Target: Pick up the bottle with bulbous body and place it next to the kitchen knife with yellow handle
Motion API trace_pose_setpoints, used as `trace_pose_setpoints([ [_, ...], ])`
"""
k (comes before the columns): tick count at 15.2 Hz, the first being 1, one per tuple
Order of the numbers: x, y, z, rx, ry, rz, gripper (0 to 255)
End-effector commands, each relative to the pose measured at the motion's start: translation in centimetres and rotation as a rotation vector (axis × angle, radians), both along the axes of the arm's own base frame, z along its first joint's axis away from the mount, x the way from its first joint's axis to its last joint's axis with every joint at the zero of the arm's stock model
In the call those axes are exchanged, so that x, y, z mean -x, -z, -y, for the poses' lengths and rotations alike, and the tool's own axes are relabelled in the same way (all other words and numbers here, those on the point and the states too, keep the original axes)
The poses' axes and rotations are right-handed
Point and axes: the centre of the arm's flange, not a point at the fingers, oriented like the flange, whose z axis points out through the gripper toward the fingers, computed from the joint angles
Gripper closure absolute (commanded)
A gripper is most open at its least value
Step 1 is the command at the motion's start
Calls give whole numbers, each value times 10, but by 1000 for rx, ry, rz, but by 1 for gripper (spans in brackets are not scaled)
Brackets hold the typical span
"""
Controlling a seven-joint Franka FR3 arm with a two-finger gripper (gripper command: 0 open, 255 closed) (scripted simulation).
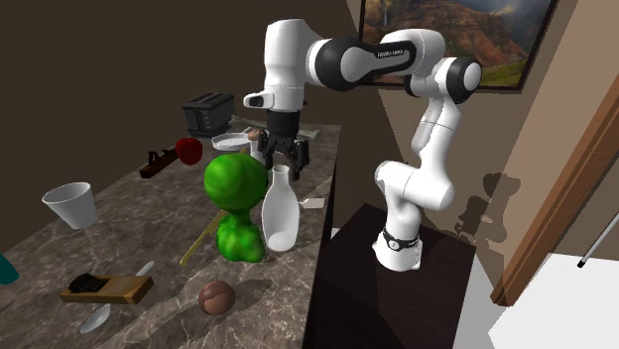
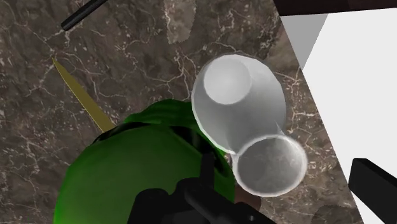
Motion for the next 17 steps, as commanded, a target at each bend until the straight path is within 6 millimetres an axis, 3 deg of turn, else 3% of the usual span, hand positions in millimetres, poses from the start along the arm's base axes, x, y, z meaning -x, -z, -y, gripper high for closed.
trace_pose_setpoints([
  [1, -1, 10, 1, 0, 0, 0, 0],
  [4, -3, 23, 1, 0, 0, 0, 0],
  [11, -3, 23, 1, 0, 0, 0, 0],
  [12, -3, 23, 0, 0, 0, 0, 255],
  [17, -3, 23, 1, 0, 0, 0, 255],
])
